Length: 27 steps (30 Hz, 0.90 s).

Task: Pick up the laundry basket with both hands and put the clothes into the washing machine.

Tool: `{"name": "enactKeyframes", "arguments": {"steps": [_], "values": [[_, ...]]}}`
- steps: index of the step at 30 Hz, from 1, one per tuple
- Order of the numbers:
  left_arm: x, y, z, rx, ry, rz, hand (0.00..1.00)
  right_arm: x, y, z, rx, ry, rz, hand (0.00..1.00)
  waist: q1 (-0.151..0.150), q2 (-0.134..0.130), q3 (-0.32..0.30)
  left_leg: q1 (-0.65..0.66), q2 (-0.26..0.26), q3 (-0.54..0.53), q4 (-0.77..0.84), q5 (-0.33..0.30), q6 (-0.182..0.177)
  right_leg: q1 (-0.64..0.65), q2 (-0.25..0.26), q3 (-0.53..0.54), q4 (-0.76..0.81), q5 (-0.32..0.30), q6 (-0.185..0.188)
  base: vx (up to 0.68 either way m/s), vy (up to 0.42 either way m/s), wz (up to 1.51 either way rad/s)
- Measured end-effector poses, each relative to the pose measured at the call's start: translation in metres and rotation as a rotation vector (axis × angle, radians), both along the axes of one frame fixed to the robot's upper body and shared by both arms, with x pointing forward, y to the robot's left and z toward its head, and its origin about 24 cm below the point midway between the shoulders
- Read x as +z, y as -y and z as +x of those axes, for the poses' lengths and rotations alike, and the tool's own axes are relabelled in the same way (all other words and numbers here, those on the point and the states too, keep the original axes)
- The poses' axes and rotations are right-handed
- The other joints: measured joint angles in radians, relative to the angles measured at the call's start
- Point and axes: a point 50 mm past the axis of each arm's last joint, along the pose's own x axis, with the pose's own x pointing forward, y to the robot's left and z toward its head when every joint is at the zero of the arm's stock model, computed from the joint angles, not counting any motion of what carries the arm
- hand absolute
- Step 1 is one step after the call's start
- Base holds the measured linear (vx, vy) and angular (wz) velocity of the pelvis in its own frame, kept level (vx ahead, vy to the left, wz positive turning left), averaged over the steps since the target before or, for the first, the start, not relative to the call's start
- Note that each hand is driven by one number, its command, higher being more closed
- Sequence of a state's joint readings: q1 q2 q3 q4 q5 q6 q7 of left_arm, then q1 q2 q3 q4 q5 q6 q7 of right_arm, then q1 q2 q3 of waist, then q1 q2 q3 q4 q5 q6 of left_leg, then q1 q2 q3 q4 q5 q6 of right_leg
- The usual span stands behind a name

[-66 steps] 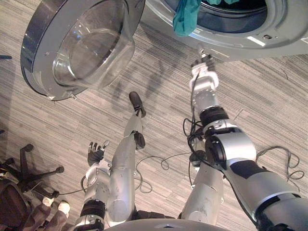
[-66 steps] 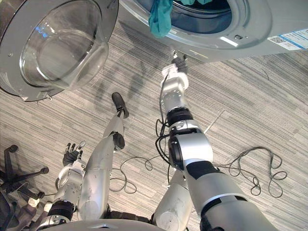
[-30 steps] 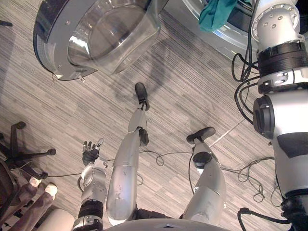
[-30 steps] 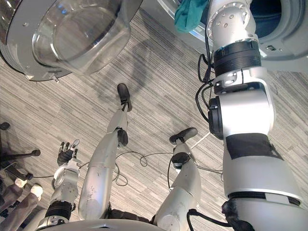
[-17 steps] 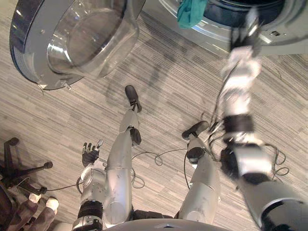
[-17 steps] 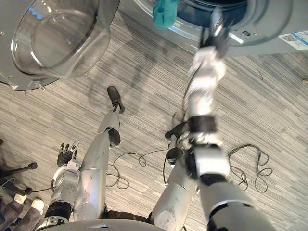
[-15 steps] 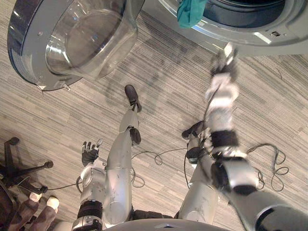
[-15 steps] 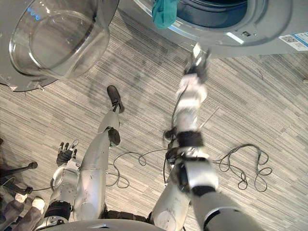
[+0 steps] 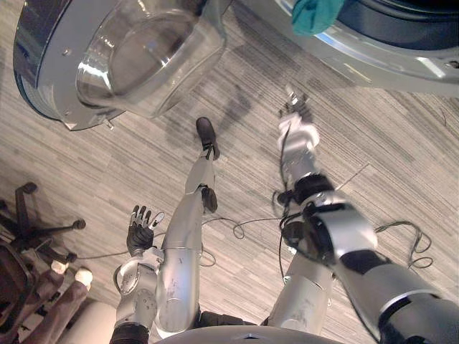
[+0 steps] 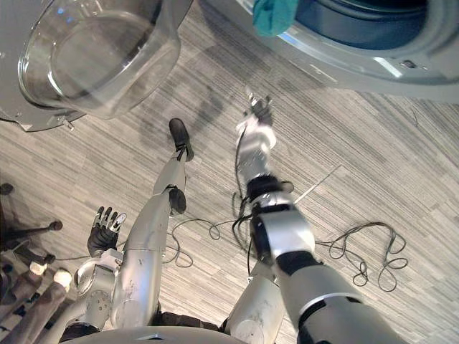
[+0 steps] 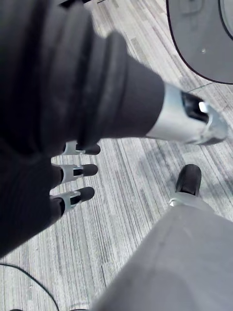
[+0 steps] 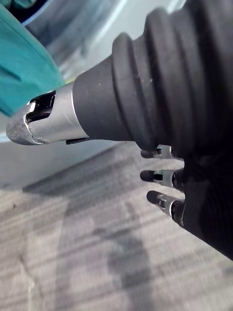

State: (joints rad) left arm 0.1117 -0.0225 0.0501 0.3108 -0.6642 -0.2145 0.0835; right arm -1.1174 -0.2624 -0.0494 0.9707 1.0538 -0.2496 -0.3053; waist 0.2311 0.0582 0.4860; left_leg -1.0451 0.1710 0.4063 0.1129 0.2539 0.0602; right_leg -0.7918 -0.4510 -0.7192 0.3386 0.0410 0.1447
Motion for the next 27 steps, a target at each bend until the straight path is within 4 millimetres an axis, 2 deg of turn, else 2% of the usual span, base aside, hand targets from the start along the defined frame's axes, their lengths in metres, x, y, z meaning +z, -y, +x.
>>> {"name": "enactKeyframes", "arguments": {"steps": [2,5,8,10,12,15,18,20,21,23,27], "values": [[0.004,0.003,0.002,-0.005,0.019,-0.003,0.0,0.033,0.028,-0.001,-0.09,0.059,-0.04,0.0,0.013,0.002,-0.001,-0.022,-0.017,-0.003,-0.011,0.005,0.005,-0.019,-0.013,-0.007,-0.002,0.002,0.004,0.03,0.063,0.19],[0.006,0.007,0.003,0.007,0.035,-0.016,0.0,0.066,0.057,-0.007,-0.189,0.098,-0.068,0.0,0.028,0.003,-0.001,-0.041,-0.036,-0.005,-0.028,0.012,0.012,-0.041,-0.023,-0.009,-0.008,0.005,0.011,0.04,0.054,0.14],[0.008,0.01,0.004,0.014,0.051,-0.031,0.0,0.086,0.073,-0.01,-0.229,0.097,-0.058,0.0,0.041,0.013,-0.007,-0.071,-0.045,-0.008,-0.03,0.013,0.012,-0.07,-0.03,-0.009,-0.01,0.011,0.021,0.03,0.05,0.07],[0.014,0.012,0.006,0.013,0.08,-0.044,0.0,0.099,0.077,-0.013,-0.239,0.105,-0.06,0.0,0.046,0.028,-0.011,-0.097,-0.048,-0.019,-0.031,0.018,0.006,-0.091,-0.03,-0.011,-0.013,0.012,0.023,0.01,0.046,0.03],[0.023,0.011,0.009,0.023,0.121,-0.062,0.0,0.116,0.074,-0.015,-0.232,0.139,-0.027,0.0,0.048,0.039,-0.013,-0.125,-0.048,-0.021,-0.032,0.024,0.006,-0.119,-0.029,-0.008,-0.016,0.02,0.028,-0.01,0.04,-0.04],[0.035,0.013,0.013,0.02,0.179,-0.087,0.0,0.145,0.069,-0.02,-0.211,0.2,0.052,0.0,0.057,0.07,-0.009,-0.146,-0.048,-0.02,-0.035,0.031,0.015,-0.142,-0.028,-0.003,-0.022,0.034,0.032,-0.01,0.057,-0.08],[0.046,0.011,0.015,0.032,0.228,-0.1,0.0,0.164,0.067,-0.026,-0.196,0.266,0.151,0.0,0.079,0.085,-0.005,-0.148,-0.05,-0.012,-0.055,0.031,0.014,-0.164,-0.028,0.015,-0.024,0.048,0.033,-0.01,0.041,-0.13],[0.051,0.011,0.016,0.035,0.247,-0.1,0.0,0.173,0.066,-0.03,-0.19,0.321,0.189,0.0,0.086,0.086,-0.005,-0.157,-0.051,0.001,-0.062,0.033,0.011,-0.188,-0.031,0.03,-0.027,0.059,0.032,0.0,0.04,-0.12],[0.052,0.011,0.017,0.033,0.254,-0.1,0.0,0.179,0.063,-0.032,-0.182,0.347,0.204,1.0,0.084,0.098,0.001,-0.158,-0.051,0.003,-0.061,0.035,0.011,-0.187,-0.031,0.031,-0.029,0.062,0.034,0.01,0.04,-0.08],[0.059,0.011,0.019,0.035,0.285,-0.099,0.0,0.191,0.057,-0.035,-0.159,0.391,0.258,1.0,0.081,0.114,0.008,-0.158,-0.051,0.004,-0.06,0.038,0.009,-0.189,-0.031,0.034,-0.031,0.074,0.03,0.01,0.039,-0.07],[0.066,0.009,0.019,0.042,0.317,-0.096,0.0,0.199,0.049,-0.036,-0.125,0.423,0.339,1.0,0.08,0.117,0.01,-0.158,-0.045,0.005,-0.046,0.04,0.012,-0.185,-0.027,0.038,-0.035,0.083,0.027,0.01,0.031,-0.06]]}}
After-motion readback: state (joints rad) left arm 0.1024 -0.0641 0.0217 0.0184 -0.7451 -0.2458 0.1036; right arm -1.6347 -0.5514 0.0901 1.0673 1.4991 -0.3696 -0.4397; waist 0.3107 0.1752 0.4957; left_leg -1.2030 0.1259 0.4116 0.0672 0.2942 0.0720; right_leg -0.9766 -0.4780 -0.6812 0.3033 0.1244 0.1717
